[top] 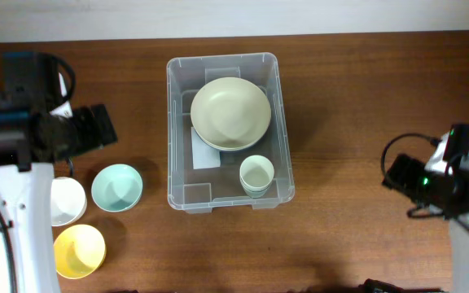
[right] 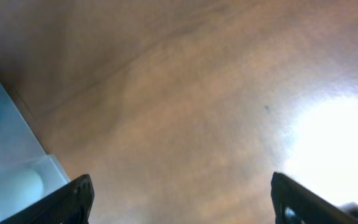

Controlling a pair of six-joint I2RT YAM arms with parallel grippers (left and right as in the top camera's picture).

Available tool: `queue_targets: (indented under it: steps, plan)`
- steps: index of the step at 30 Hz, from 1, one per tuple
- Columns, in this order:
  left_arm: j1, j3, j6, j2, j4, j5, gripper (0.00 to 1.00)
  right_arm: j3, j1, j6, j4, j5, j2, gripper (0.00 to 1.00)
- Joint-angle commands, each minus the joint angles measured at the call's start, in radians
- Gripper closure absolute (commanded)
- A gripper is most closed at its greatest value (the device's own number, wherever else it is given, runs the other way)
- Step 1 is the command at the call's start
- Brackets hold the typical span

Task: Pack container
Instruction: 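Grasp the mint-green bowl rim with the left gripper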

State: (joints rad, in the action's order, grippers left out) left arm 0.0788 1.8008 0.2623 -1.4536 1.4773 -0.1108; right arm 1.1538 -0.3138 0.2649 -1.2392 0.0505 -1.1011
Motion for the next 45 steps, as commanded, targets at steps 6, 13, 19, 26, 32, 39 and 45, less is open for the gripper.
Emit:
queue_targets:
  steps: [6,13,19,26,32,39,45]
  plan:
    - [-0.002,-0.410,0.004,0.129,-0.129,0.074,0.01,0.010,0.130,0.032,-0.166,-0.067,0.176,0.07]
    - [-0.002,-0.576,0.030,0.058,-0.348,0.180,0.00,0.010,0.179,0.032,-0.140,-0.066,0.151,0.06]
    - [-0.002,-0.576,0.075,-0.074,-0.381,0.206,0.01,0.010,0.179,0.030,-0.134,-0.066,0.062,0.04]
    - [-0.002,-0.576,0.082,-0.253,-0.411,0.220,0.01,0.010,0.179,0.028,-0.095,-0.066,-0.068,0.04]
    - [-0.002,-0.576,0.082,-0.334,-0.452,0.219,0.01,0.010,0.179,0.023,-0.069,-0.067,-0.120,0.04]
    - [-0.002,-0.576,0.082,-0.378,-0.513,0.196,0.37,0.010,0.179,0.020,-0.061,-0.067,-0.129,0.04]
    - [-0.002,-0.576,0.082,-0.401,-0.523,0.155,0.41,0.010,0.179,0.020,-0.060,-0.067,-0.129,0.04]
